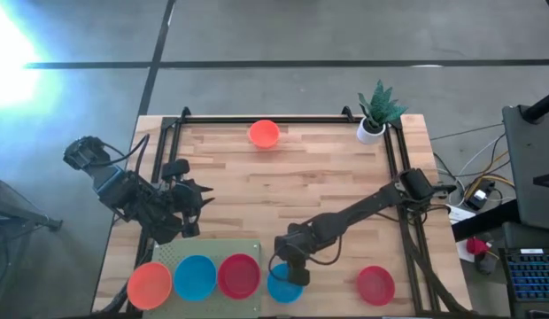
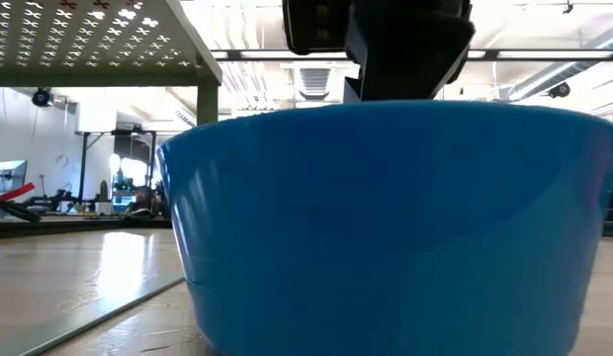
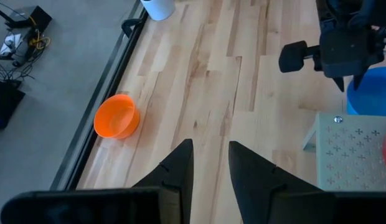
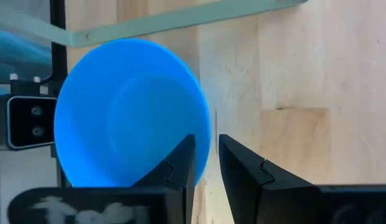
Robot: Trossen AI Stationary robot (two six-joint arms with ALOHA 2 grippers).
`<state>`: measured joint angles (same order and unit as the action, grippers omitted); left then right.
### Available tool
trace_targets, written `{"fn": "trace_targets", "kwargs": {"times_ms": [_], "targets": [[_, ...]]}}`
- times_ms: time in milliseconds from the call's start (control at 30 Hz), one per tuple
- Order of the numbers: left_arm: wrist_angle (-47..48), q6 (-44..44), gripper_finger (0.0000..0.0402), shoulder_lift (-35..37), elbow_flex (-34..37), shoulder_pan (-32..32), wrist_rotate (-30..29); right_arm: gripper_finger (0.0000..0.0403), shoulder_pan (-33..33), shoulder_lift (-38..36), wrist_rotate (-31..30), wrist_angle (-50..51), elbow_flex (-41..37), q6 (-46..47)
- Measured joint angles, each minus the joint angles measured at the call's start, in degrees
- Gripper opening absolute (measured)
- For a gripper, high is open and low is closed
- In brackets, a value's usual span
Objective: Pick & Place Mini bowls
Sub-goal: Stack the blue bowl on the blue bowls on the shelf
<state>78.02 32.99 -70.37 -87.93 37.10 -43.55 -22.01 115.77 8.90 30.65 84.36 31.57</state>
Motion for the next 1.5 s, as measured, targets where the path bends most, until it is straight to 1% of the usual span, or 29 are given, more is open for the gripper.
{"fn": "trace_targets", "kwargs": {"times_ms": [733,1000,1133,1233,1367,1500], "targets": [[-0.01,0.0,0.0094,0.02,-0.01,0.0,0.03,0.0068,-0.62,0.98,0.19,-1.71,-1.79,0.0],[-0.01,-0.61,0.0094,0.02,-0.02,0.0,0.02,0.0068,-0.71,0.98,0.18,-3.89,-4.99,2.07],[0.02,-0.83,0.0094,0.02,0.0,0.0,0.23,0.0067,-0.71,0.98,0.11,-4.04,-5.27,4.88],[-0.01,-0.85,0.0094,0.02,-0.01,0.0,0.52,0.0056,-0.73,0.98,0.05,-4.03,-5.29,7.29],[-0.01,-0.9,0.0094,0.01,-0.02,0.0,0.52,0.0018,-0.71,0.98,-0.01,-4.04,-5.29,8.98],[0.0,-0.92,0.0094,0.02,-0.01,0.0,0.52,0.001,-0.5,1.01,-0.01,-3.98,-5.29,11.63]]}}
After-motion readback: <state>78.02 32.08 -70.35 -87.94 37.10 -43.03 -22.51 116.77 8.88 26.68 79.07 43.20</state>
